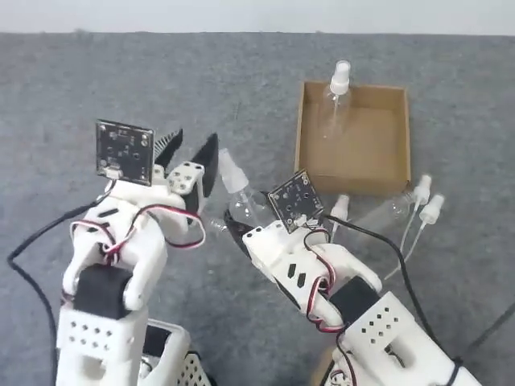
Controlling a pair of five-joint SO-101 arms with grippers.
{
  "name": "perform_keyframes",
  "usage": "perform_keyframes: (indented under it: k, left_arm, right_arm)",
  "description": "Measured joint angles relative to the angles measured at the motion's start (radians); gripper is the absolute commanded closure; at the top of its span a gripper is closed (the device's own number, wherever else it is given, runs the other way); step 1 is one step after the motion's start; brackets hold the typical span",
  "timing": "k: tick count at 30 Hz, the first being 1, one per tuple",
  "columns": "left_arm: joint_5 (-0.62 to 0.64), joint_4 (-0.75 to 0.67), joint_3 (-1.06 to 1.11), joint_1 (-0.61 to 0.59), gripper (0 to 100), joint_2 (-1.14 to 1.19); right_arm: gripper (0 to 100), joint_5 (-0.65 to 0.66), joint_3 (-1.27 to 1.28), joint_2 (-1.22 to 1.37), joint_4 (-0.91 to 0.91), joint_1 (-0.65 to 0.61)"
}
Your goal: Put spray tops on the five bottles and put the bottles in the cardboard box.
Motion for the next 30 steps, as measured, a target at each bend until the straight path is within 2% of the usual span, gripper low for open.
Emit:
perform_keyframes:
  k: [3,7,10,18,25,30]
  left_arm:
    - [-0.008,-0.078,0.068,-0.046,89,0.000]
    - [-0.011,-0.100,0.083,-0.052,89,0.009]
    - [-0.011,-0.100,0.091,-0.038,89,0.035]
    - [-0.046,-0.034,0.092,0.097,89,0.055]
    - [-0.043,-0.021,0.092,0.104,89,0.049]
    - [-0.046,-0.021,0.092,0.058,89,-0.074]
  right_arm:
    - [99.3,0.000,0.000,0.000,0.000,0.000]
    - [99.3,0.000,0.000,0.000,0.000,0.000]
    - [99.3,0.000,0.000,0.000,0.000,0.000]
    - [99.3,-0.003,0.000,0.000,0.000,0.005]
    - [99.3,-0.003,0.008,0.000,0.000,0.008]
    - [99.3,-0.003,0.034,-0.002,0.000,0.003]
